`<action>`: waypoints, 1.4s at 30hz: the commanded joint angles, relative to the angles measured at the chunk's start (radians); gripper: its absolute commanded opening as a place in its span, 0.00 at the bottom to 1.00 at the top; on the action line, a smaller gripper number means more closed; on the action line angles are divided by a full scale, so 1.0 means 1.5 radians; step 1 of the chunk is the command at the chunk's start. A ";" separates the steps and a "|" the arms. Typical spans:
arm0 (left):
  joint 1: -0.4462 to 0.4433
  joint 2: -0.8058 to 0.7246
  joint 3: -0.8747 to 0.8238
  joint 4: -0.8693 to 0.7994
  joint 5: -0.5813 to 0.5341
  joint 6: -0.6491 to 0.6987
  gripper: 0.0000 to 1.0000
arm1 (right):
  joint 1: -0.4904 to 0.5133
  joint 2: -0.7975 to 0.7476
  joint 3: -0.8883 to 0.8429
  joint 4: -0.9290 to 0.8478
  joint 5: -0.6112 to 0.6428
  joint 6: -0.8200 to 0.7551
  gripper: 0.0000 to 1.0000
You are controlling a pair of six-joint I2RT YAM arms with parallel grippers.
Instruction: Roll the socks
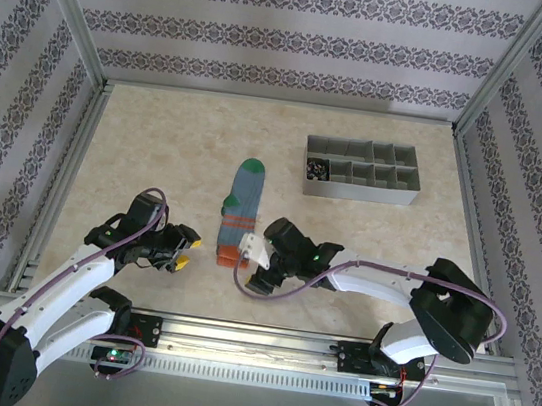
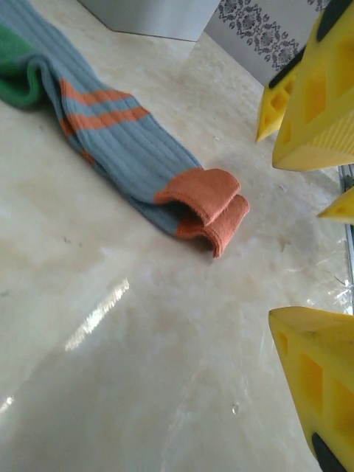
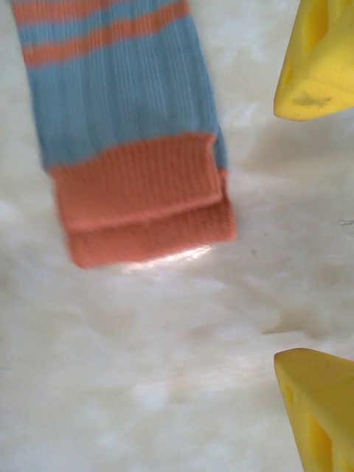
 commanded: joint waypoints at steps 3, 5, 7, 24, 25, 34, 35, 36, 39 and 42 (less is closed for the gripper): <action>0.006 0.011 -0.013 0.064 0.019 -0.037 0.50 | 0.044 0.060 0.041 0.057 0.137 -0.233 0.78; 0.006 0.014 -0.020 0.075 0.020 -0.043 0.50 | 0.055 0.098 0.064 0.063 0.164 -0.249 0.76; 0.006 0.012 -0.027 0.087 0.018 -0.051 0.50 | 0.062 0.129 0.083 0.073 0.185 -0.252 0.75; 0.006 -0.025 -0.048 0.079 0.016 -0.062 0.50 | 0.071 0.157 0.147 0.002 0.139 -0.183 0.05; 0.006 -0.024 -0.048 0.079 0.017 -0.062 0.50 | 0.071 0.149 0.148 -0.006 0.127 -0.173 0.03; 0.006 -0.003 -0.051 0.085 0.030 -0.049 0.50 | 0.060 0.115 0.180 -0.085 -0.049 -0.027 0.00; 0.006 0.000 -0.053 0.088 0.032 -0.048 0.50 | 0.055 0.122 0.184 -0.091 -0.073 -0.013 0.00; 0.006 0.004 -0.054 0.091 0.035 -0.048 0.50 | 0.049 0.131 0.190 -0.096 -0.089 -0.001 0.00; 0.006 0.018 -0.057 0.102 0.042 -0.049 0.48 | 0.021 0.164 0.216 -0.115 -0.135 0.038 0.00; 0.006 0.031 -0.056 0.115 0.048 -0.047 0.44 | -0.014 0.189 0.242 -0.125 -0.183 0.070 0.00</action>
